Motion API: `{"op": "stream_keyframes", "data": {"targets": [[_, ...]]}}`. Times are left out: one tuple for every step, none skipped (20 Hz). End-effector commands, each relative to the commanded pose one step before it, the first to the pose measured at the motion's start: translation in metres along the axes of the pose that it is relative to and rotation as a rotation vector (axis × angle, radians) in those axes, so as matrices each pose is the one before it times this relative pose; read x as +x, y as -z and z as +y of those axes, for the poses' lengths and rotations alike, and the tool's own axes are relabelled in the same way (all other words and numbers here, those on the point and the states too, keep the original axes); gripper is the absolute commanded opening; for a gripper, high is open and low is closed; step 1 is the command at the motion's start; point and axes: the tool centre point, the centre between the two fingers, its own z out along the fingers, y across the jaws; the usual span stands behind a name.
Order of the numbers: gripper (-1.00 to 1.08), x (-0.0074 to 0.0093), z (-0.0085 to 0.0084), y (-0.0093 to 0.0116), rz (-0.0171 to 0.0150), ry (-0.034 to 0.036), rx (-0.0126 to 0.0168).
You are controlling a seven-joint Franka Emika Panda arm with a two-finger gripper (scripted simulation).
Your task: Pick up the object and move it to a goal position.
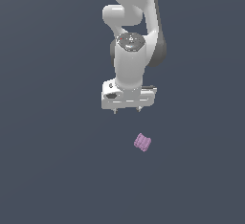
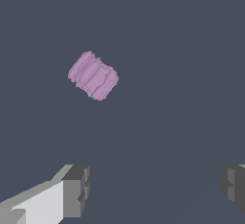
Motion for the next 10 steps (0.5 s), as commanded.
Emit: {"op": "stream_keyframes", "data": {"targets": [[1.00,0.00167,-0.00101,-0.00126,-0.00095,0.01476,-0.00047],[1.00,0.00110,-0.00078,-0.00079,-0.00058,0.00982,-0.00016],[1.00,0.00129,-0.00087,-0.00092,-0.00066,0.01135,-0.00019],[1.00,0.00148,-0.00090,-0.00104,-0.00070,0.01283,-0.00028],[1.00,0.00170,-0.00093,-0.00117,-0.00075,0.01449,-0.00037],[1.00,0.00191,-0.00098,-0.00130,-0.00081,0.01612,-0.00042],[1.00,0.00211,-0.00108,-0.00145,-0.00090,0.01777,-0.00038],[1.00,0.00231,-0.00119,-0.00161,-0.00100,0.01945,-0.00032],[1.00,0.00252,-0.00125,-0.00176,-0.00107,0.02110,-0.00028],[1.00,0.00273,-0.00129,-0.00191,-0.00112,0.02274,-0.00025]]}}
